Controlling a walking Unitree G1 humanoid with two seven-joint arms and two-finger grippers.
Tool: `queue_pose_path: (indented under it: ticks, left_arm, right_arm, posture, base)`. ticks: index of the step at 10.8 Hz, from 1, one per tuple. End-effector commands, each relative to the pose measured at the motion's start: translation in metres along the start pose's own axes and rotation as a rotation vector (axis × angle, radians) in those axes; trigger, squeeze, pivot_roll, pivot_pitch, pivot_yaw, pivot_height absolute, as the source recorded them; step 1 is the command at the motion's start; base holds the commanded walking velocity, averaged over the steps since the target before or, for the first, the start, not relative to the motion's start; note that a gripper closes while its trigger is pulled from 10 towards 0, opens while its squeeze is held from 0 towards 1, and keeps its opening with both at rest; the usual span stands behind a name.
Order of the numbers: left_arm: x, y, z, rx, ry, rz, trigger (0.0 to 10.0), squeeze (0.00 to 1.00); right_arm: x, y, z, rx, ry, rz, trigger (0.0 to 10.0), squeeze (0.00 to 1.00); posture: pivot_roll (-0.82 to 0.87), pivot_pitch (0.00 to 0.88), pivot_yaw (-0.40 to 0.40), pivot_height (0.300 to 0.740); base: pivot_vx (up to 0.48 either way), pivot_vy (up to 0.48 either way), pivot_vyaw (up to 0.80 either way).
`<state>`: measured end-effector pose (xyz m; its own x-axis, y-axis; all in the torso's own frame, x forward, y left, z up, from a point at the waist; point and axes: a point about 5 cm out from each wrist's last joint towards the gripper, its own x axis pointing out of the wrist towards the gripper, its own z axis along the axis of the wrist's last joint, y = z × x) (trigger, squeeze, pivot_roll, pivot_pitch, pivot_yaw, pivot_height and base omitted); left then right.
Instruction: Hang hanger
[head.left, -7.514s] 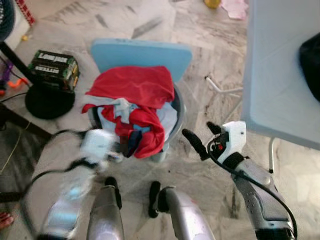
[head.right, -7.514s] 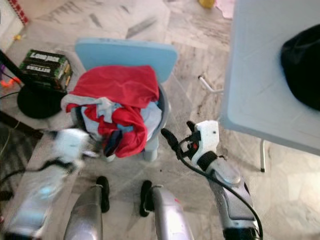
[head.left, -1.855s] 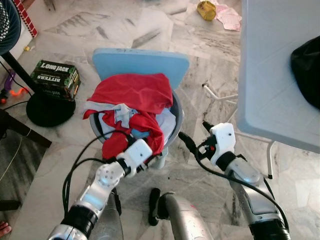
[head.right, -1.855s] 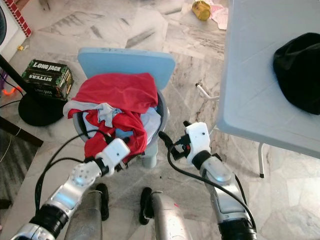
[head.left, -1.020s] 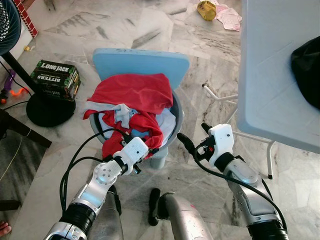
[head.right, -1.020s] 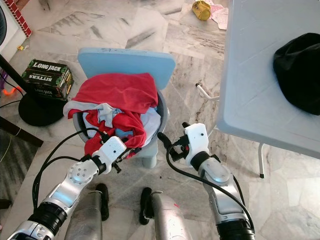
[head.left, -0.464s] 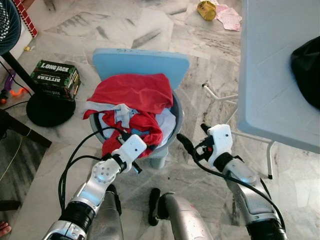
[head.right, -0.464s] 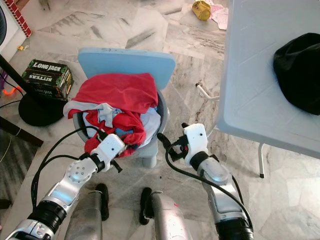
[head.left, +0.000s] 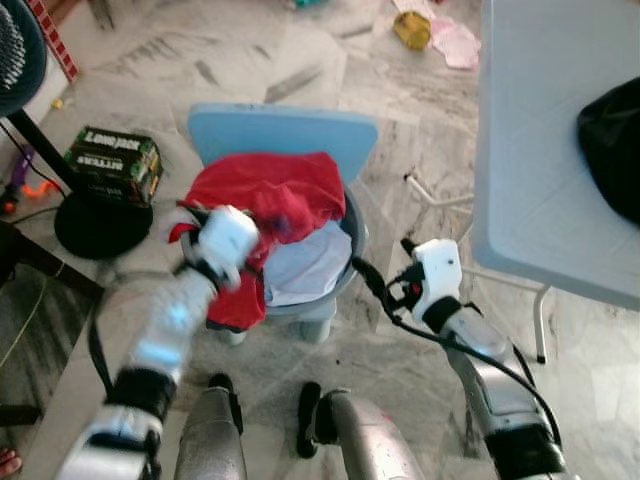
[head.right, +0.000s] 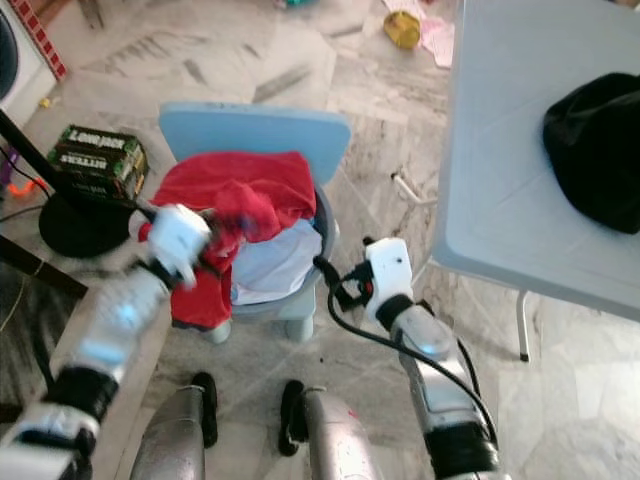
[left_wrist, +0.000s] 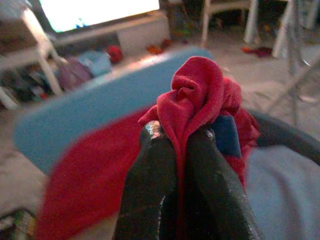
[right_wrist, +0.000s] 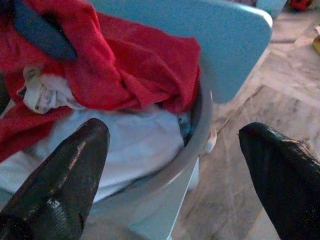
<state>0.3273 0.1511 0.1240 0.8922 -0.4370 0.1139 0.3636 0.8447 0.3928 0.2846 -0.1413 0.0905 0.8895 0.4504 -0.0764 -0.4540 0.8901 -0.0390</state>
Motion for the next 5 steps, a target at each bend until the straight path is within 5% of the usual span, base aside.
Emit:
queue_pose_path:
  ticks: [1, 4, 5]
  left_arm:
    - [0.007, 0.017, 0.023, 0.055, -0.100, 0.035, 0.0, 0.00]
    - [0.042, 0.094, 0.099, 0.181, -0.283, 0.134, 0.0, 0.00]
    - [0.047, 0.106, 0.111, 0.186, -0.302, 0.150, 0.0, 0.00]
  right_arm:
    - [-0.003, -0.004, -0.008, 0.011, 0.021, -0.028, 10.0, 0.00]
    - [0.007, 0.002, -0.011, 0.034, -0.002, -0.053, 10.0, 0.00]
    - [0.009, 0.003, -0.010, 0.038, -0.007, -0.058, 10.0, 0.00]
  posture:
    - [0.03, 0.161, -0.126, 0.740]
    - [0.07, 0.138, -0.087, 0.740]
    - [0.07, 0.134, -0.078, 0.740]
  base:
    - [0.000, 0.000, 0.00]
    - [0.000, 0.000, 0.00]
    - [0.000, 0.000, 0.00]
